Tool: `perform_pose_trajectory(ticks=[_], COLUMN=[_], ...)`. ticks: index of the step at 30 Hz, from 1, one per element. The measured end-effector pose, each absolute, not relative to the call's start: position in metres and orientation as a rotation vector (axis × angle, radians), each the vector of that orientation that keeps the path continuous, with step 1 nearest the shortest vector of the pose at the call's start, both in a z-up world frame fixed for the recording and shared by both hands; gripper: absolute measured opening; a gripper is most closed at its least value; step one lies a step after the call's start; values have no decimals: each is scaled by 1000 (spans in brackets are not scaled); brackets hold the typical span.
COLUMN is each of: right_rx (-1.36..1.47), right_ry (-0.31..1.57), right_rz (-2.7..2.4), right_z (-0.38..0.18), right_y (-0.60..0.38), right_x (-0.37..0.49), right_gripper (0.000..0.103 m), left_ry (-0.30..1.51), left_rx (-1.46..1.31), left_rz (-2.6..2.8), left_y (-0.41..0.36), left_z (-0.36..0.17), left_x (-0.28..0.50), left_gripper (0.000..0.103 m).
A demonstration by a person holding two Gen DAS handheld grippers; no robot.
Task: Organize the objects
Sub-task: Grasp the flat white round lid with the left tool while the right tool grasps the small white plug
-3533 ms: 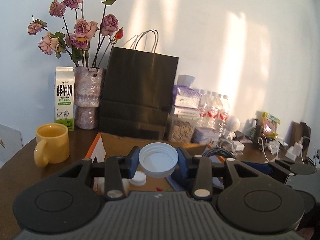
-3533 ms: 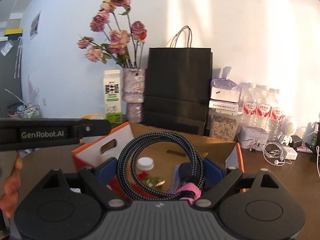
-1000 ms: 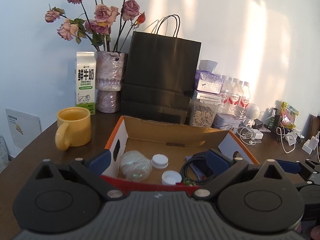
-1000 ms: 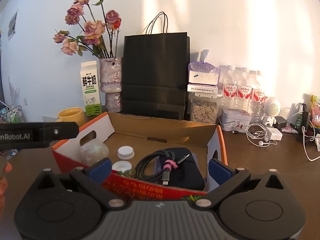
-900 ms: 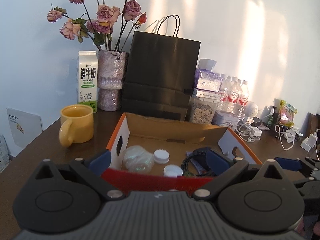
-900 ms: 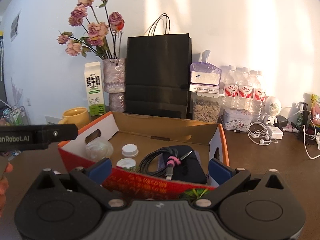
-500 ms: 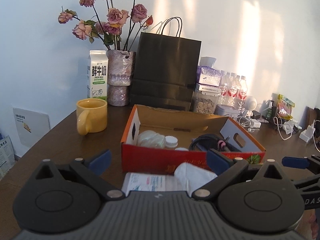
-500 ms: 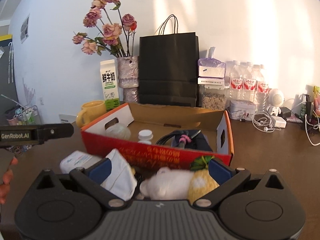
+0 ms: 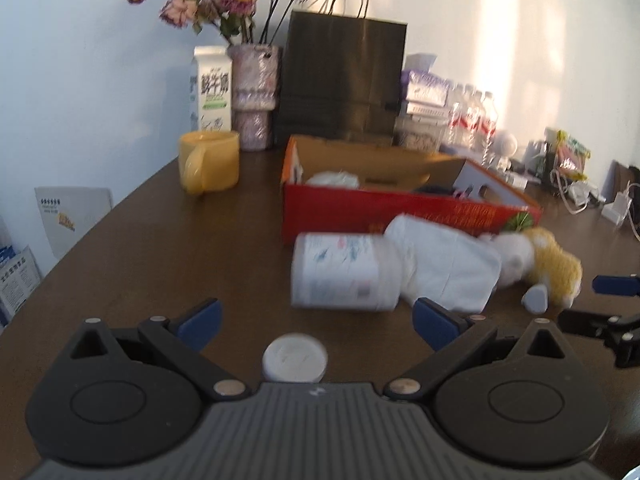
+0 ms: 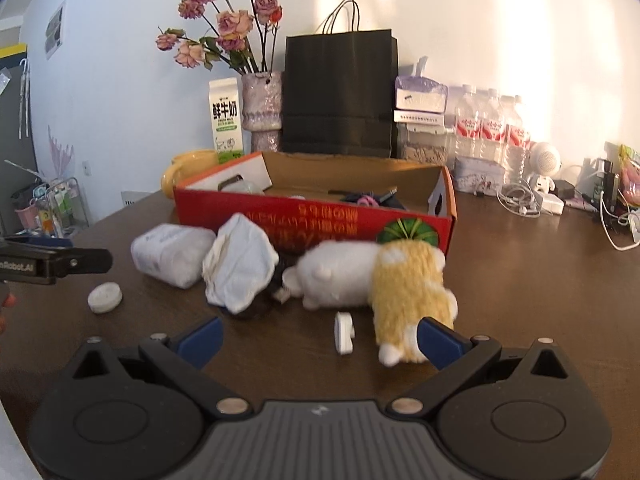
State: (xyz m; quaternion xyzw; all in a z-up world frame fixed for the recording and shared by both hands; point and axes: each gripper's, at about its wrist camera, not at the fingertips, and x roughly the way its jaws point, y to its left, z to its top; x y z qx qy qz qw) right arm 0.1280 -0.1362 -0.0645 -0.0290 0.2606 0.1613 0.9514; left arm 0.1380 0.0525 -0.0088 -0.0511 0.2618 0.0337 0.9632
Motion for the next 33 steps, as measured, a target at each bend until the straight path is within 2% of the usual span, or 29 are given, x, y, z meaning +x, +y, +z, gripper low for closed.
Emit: perform_pose_trajectory(ticks=[12,14,16,20,21,22,33], right_rx=[-42,-42,-42,-44,-44,-44,-53], right_ry=[542,544,547,551,551,551,557], right_rz=[325,327,327,332,333,333,338], right_z=[-76,-77,-78,-79,-79,-79,-80], right_y=[-140,-139,-138,-136,-135,-135,-129], right_x=[121,122,123,124,124,124,128], right_gripper=[103,103,103,103,103,103,103], left_ry=[593,599,610,630,622,613,581], left_rx=[-88,-78,-76,-73,-65,-59,-120], left_rz=[72,71,72,76,82,83,50], left_y=[58,58,58,58,57,57,62], left_z=[-30,-32,-34,-39,-40,-40,-37], left_x=[135,138,142,152,152,152,147], left_gripper=[103,99,87,71,61,41,40])
